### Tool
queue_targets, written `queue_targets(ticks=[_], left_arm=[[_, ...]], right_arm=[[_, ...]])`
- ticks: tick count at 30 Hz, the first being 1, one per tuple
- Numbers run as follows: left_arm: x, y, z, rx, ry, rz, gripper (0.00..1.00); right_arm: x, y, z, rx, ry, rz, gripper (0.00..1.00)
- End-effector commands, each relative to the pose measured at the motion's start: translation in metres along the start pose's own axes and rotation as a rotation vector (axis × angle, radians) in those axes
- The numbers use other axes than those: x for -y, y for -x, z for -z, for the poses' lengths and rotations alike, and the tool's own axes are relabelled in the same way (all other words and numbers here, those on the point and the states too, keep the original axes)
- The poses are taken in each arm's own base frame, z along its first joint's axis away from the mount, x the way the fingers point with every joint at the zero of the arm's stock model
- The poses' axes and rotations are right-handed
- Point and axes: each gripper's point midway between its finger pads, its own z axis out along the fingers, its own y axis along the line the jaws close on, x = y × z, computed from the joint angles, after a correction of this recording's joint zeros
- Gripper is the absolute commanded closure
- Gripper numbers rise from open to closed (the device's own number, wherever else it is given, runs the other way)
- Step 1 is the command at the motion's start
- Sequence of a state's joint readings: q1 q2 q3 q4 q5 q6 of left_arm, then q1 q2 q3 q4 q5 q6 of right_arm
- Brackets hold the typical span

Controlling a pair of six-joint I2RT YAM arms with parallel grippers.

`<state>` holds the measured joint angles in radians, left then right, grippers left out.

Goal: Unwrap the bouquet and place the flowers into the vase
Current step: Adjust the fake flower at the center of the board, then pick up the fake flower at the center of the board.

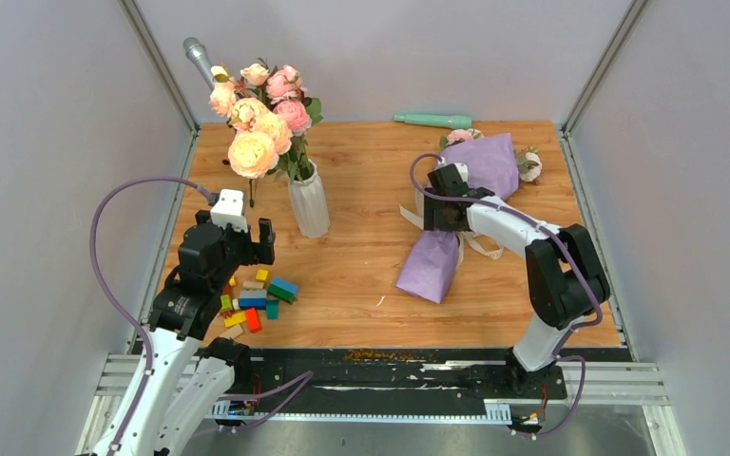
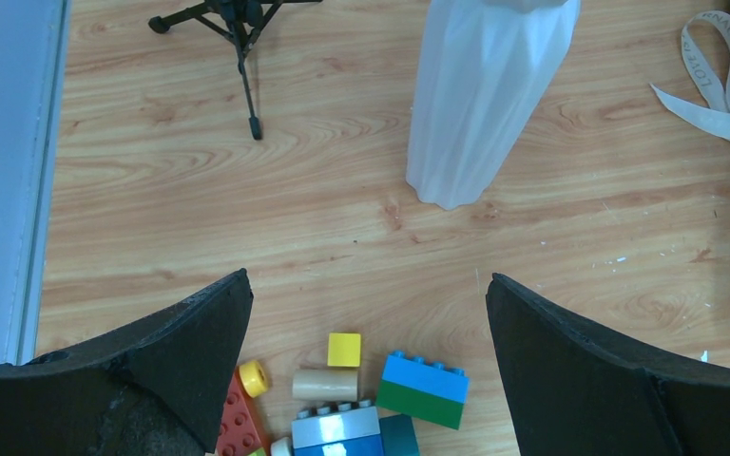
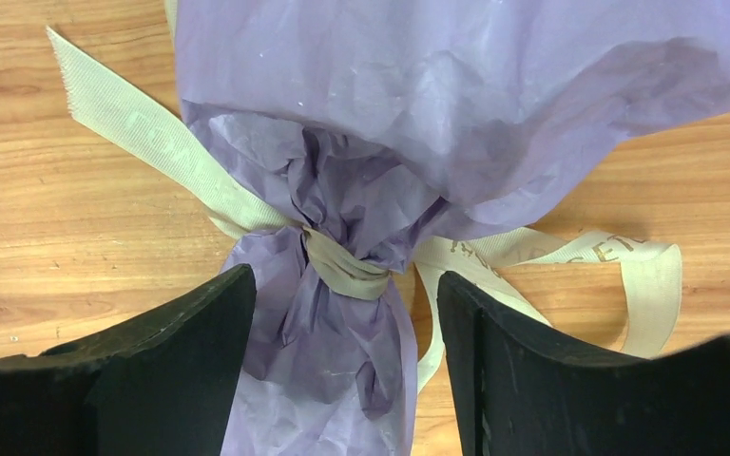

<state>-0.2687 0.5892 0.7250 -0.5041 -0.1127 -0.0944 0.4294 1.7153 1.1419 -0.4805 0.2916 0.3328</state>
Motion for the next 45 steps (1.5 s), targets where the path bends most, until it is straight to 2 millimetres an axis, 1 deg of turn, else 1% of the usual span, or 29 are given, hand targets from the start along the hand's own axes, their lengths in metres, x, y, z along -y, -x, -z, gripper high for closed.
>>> queue_targets(ticks=[1, 3, 7, 10, 12, 14, 16, 18, 19, 20, 23, 26, 30, 33, 35, 36, 37, 38, 39, 40, 41, 42, 43, 44, 45], left_arm=[[0.0, 0.007, -0.001, 0.03, -0.001, -0.019, 0.0], [0.0, 0.006, -0.001, 0.03, -0.001, -0.019, 0.0], [0.002, 0.004, 0.0, 0.015, -0.016, -0.019, 0.0], [0.007, 0.002, 0.003, -0.004, -0.036, -0.002, 0.0], [0.01, 0.002, 0.007, -0.01, -0.052, 0.011, 0.0], [0.014, 0.001, 0.013, -0.019, -0.075, 0.03, 0.0], [0.018, -0.001, 0.021, -0.033, -0.092, 0.058, 0.0], [0.03, 0.005, 0.028, -0.004, -0.151, 0.099, 0.01], [0.037, 0.007, 0.031, 0.002, -0.186, 0.113, 0.01], [0.047, 0.008, 0.034, -0.002, -0.238, 0.15, 0.01], [0.062, 0.004, 0.037, -0.052, -0.298, 0.233, 0.03], [0.07, 0.004, 0.043, -0.057, -0.336, 0.269, 0.03], [0.082, 0.011, 0.051, -0.02, -0.397, 0.321, 0.04], [0.099, 0.012, 0.051, -0.039, -0.466, 0.384, 0.06], [0.109, 0.013, 0.051, -0.045, -0.499, 0.401, 0.06], [0.119, 0.016, 0.053, -0.045, -0.534, 0.402, 0.06], [0.122, 0.022, 0.052, -0.022, -0.543, 0.404, 0.06], [0.133, 0.022, 0.054, -0.036, -0.578, 0.403, 0.06], [0.138, 0.029, 0.055, -0.013, -0.595, 0.406, 0.06], [0.149, 0.028, 0.057, -0.03, -0.63, 0.402, 0.06], [0.155, 0.036, 0.058, -0.005, -0.644, 0.406, 0.06], [0.169, 0.033, 0.062, -0.026, -0.684, 0.397, 0.06], [0.173, 0.04, 0.061, 0.0, -0.69, 0.403, 0.06], [0.186, 0.038, 0.064, -0.013, -0.711, 0.396, 0.06], [0.199, 0.042, 0.072, -0.001, -0.761, 0.394, 0.05]], right_arm=[[0.007, 0.009, -0.002, 0.015, -0.077, -0.051, 0.3], [0.004, 0.008, -0.008, 0.009, -0.075, -0.053, 0.31], [0.001, 0.01, -0.018, 0.005, -0.09, -0.062, 0.4], [-0.003, 0.009, -0.026, -0.009, -0.085, -0.075, 0.49], [-0.006, 0.008, -0.026, -0.009, -0.073, -0.091, 0.6], [-0.007, 0.012, -0.02, 0.012, -0.057, -0.111, 0.72], [-0.006, 0.019, -0.011, 0.048, -0.043, -0.13, 0.85], [-0.003, 0.028, 0.0, 0.081, -0.026, -0.152, 0.98], [-0.002, 0.032, 0.005, 0.097, -0.016, -0.165, 1.0], [-0.001, 0.035, 0.011, 0.11, -0.006, -0.177, 1.0], [-0.001, 0.044, 0.027, 0.148, 0.04, -0.207, 1.0], [-0.005, 0.052, 0.047, 0.199, 0.112, -0.221, 1.0], [-0.017, 0.062, 0.078, 0.292, 0.255, -0.215, 1.0], [-0.025, 0.068, 0.107, 0.375, 0.366, -0.204, 1.0], [-0.025, 0.07, 0.125, 0.429, 0.414, -0.212, 1.0], [-0.026, 0.071, 0.135, 0.459, 0.446, -0.216, 1.0], [-0.027, 0.076, 0.148, 0.509, 0.487, -0.219, 1.0], [-0.033, 0.076, 0.16, 0.536, 0.547, -0.215, 1.0], [-0.037, 0.076, 0.175, 0.569, 0.605, -0.213, 1.0], [-0.038, 0.076, 0.186, 0.594, 0.643, -0.216, 1.0], [-0.04, 0.08, 0.2, 0.641, 0.685, -0.225, 1.0], [-0.04, 0.082, 0.213, 0.676, 0.723, -0.23, 1.0], [-0.04, 0.083, 0.224, 0.707, 0.756, -0.239, 1.0], [-0.04, 0.083, 0.233, 0.731, 0.781, -0.249, 1.0], [-0.039, 0.083, 0.242, 0.753, 0.804, -0.256, 1.0]])
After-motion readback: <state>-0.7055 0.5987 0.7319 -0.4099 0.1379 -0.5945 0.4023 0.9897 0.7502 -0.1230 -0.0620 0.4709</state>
